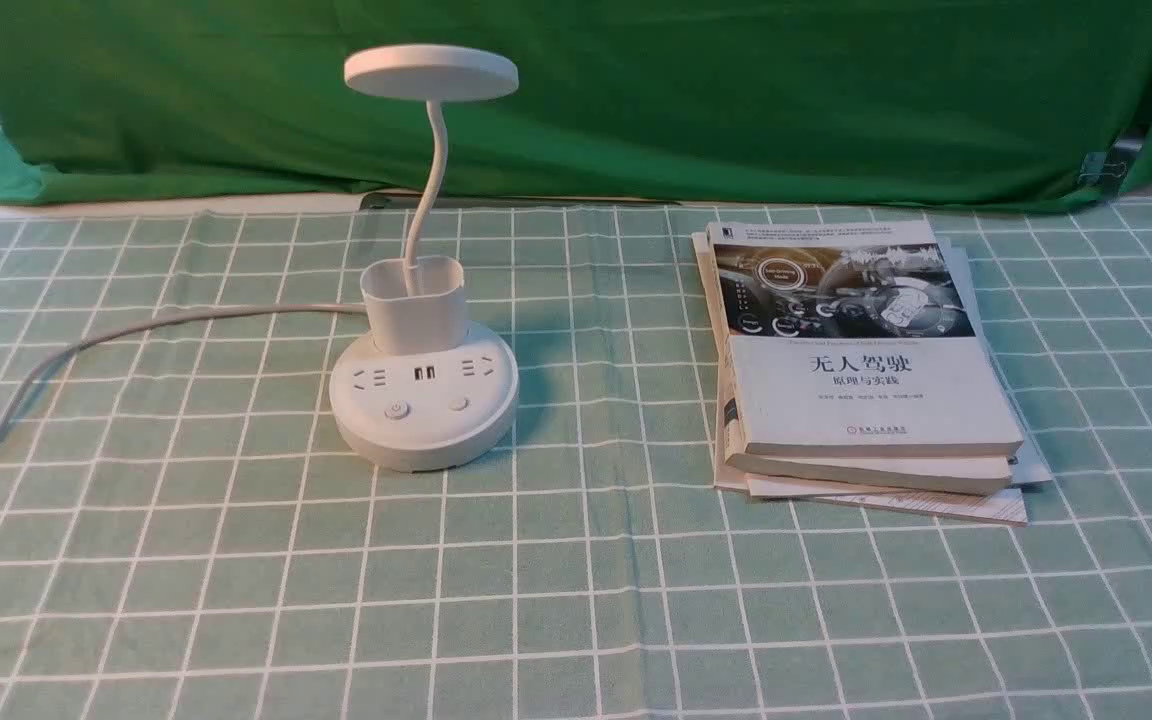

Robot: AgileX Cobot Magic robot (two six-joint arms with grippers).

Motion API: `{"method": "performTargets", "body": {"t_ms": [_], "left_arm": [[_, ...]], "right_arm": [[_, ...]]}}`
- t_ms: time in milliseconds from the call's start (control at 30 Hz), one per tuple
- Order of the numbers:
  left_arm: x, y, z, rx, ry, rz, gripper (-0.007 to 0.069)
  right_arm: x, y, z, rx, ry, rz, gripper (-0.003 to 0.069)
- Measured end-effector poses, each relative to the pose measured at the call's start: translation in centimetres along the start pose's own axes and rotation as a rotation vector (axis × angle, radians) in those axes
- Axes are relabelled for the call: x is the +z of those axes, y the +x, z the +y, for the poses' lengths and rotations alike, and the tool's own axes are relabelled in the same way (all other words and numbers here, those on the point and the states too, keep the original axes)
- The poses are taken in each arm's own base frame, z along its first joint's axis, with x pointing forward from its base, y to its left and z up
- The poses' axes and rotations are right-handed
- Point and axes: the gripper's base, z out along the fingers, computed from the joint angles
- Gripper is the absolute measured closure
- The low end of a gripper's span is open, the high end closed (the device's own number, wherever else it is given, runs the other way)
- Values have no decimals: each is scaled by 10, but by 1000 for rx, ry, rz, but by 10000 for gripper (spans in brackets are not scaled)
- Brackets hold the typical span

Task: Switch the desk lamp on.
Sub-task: Use the left arm to press the button switch on the lamp holder

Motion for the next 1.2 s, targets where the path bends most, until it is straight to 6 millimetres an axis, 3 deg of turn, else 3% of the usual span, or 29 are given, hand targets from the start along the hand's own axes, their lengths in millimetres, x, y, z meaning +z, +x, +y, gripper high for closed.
{"method": "performTargets", "body": {"t_ms": [900,1033,1200], "left_arm": [[0,0,0,16,-4,-3,603],[0,-10,0,17,2,-105,603],[-11,-44,-3,19,26,-508,603]], "right_arm": [[0,0,0,0,0,2,421],[0,0,0,0,0,2,421],[0,0,0,0,0,2,421]]}}
